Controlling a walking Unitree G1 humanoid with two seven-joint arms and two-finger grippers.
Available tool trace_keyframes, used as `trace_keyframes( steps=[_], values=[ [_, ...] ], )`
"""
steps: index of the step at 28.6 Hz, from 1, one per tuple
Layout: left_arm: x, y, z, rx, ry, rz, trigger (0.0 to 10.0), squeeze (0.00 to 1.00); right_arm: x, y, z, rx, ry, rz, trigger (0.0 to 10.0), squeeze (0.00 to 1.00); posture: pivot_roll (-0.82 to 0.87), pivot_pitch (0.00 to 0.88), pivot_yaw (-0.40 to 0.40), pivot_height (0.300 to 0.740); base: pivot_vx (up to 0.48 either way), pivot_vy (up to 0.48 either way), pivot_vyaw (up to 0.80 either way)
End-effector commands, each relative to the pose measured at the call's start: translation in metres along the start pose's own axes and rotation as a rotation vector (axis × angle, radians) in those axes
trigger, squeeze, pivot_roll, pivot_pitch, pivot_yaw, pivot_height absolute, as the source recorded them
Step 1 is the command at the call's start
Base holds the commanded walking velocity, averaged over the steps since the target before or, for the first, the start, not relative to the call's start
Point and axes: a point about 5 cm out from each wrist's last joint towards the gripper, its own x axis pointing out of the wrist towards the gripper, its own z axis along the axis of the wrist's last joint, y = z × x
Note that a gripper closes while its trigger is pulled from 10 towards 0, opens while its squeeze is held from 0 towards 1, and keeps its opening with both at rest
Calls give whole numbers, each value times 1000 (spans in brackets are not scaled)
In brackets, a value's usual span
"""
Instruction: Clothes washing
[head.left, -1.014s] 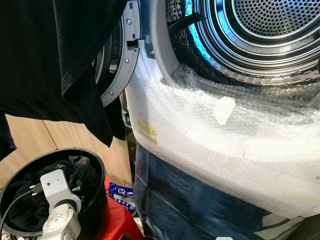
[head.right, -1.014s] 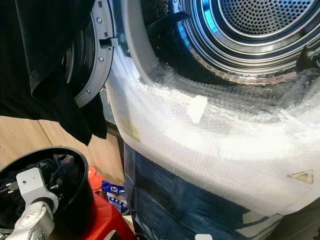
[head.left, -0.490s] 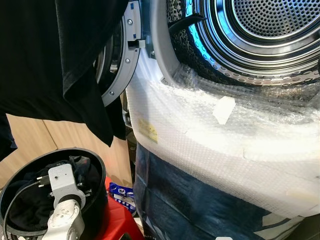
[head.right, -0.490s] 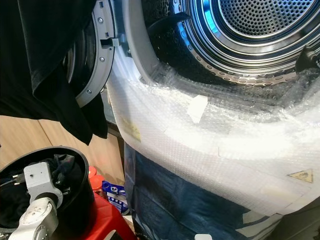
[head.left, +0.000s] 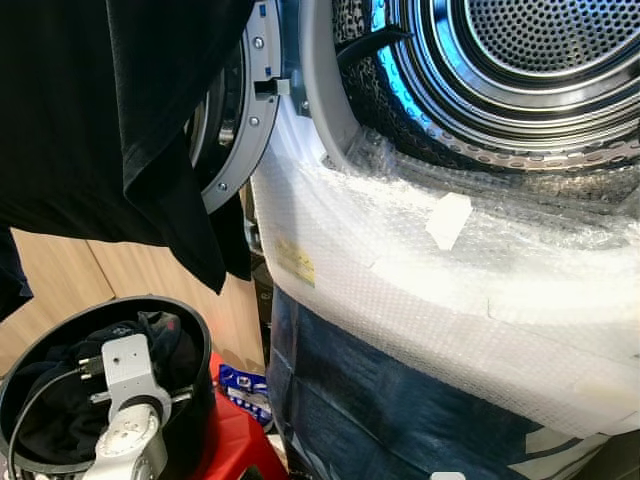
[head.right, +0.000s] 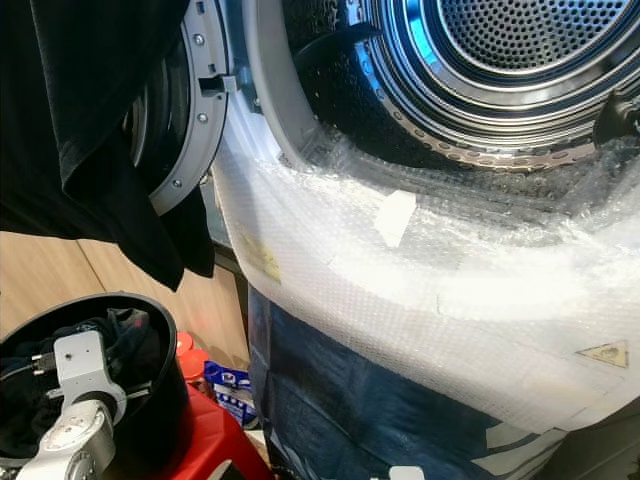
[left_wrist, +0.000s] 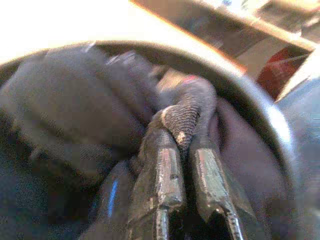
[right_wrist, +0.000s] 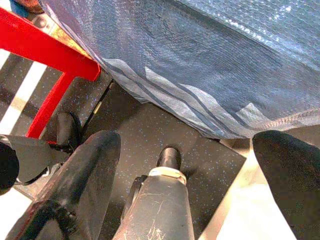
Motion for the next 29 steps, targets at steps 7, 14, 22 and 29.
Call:
trace_keyframes(
  steps=[7, 14, 22, 29],
  values=[
    [-3, -25, 10, 94, -80, -237, 0, 0, 0, 2, 3, 11, -7, 4, 10000, 0, 31, 0, 26, 740, 0, 0, 0],
    [-16, -55, 31, 189, -176, -601, 0, 0, 0, 2, 3, 6, -5, 7, 10000, 0, 38, 0, 19, 740, 0, 0, 0],
    [-37, -100, 21, 274, -37, -1056, 0, 0, 1, 2, 4, 3, -7, 7, 10000, 0, 33, 0, 19, 740, 0, 0, 0],
    [-63, -137, -9, 361, 119, -1415, 0, 0, 1, 2, 9, -17, -25, 10, 10000, 0, 8, 0, 25, 740, 0, 0, 0]
  ],
)
